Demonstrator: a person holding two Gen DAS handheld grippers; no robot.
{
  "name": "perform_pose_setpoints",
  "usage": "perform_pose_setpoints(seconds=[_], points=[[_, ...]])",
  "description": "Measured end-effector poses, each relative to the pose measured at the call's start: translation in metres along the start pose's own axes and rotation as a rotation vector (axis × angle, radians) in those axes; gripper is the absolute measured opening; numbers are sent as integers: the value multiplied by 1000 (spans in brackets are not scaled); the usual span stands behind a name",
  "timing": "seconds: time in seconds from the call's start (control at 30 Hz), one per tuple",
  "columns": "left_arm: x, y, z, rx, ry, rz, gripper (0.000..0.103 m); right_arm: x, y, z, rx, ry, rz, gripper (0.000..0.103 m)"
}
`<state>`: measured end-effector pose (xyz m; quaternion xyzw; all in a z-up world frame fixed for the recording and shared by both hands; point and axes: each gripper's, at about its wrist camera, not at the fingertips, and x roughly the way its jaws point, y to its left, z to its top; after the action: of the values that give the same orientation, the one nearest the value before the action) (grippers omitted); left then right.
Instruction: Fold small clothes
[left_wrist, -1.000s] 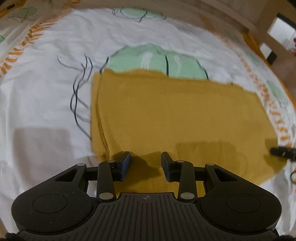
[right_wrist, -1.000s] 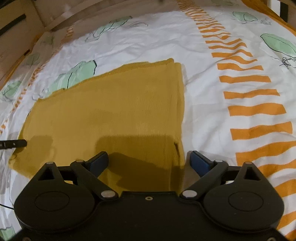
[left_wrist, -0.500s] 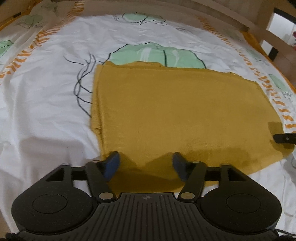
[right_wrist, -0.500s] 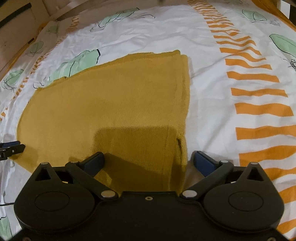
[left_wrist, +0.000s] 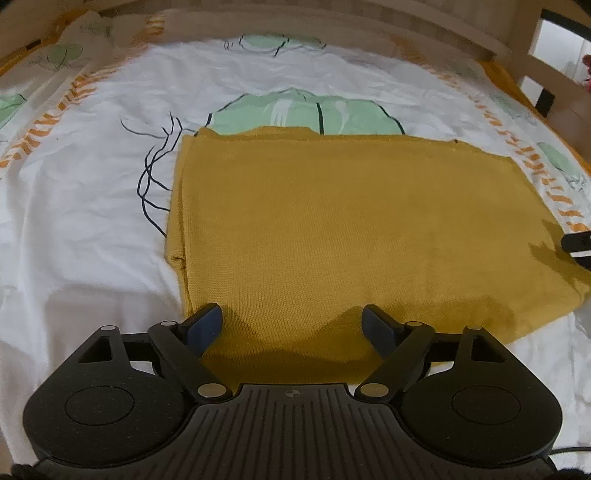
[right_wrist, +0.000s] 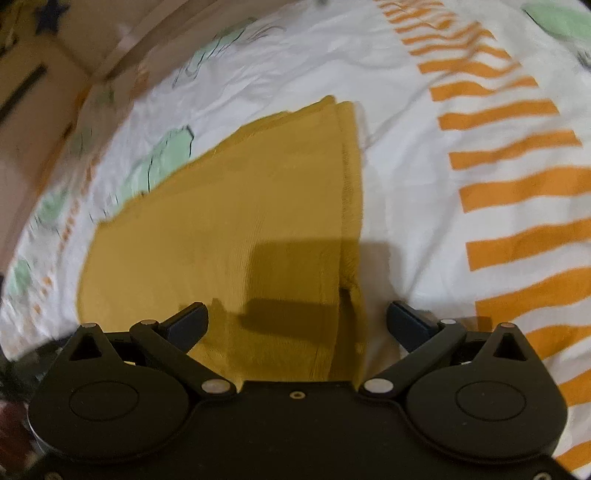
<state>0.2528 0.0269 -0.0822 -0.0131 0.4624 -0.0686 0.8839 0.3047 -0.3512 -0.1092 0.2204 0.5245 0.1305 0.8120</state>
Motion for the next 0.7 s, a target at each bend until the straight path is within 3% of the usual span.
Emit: perform_pose_setpoints(seconds=[0.27,0.5,0.7], points=[[-21,-8,20,-155,24,-52,80,-2,-10,6,63,9,53,103],[-19,-48,63,-160,1,-93,81,-2,-14,7,93,5,76,103],[14,-75,88,-159,13,-33,80,-2,-18,10,112,7,92,103]])
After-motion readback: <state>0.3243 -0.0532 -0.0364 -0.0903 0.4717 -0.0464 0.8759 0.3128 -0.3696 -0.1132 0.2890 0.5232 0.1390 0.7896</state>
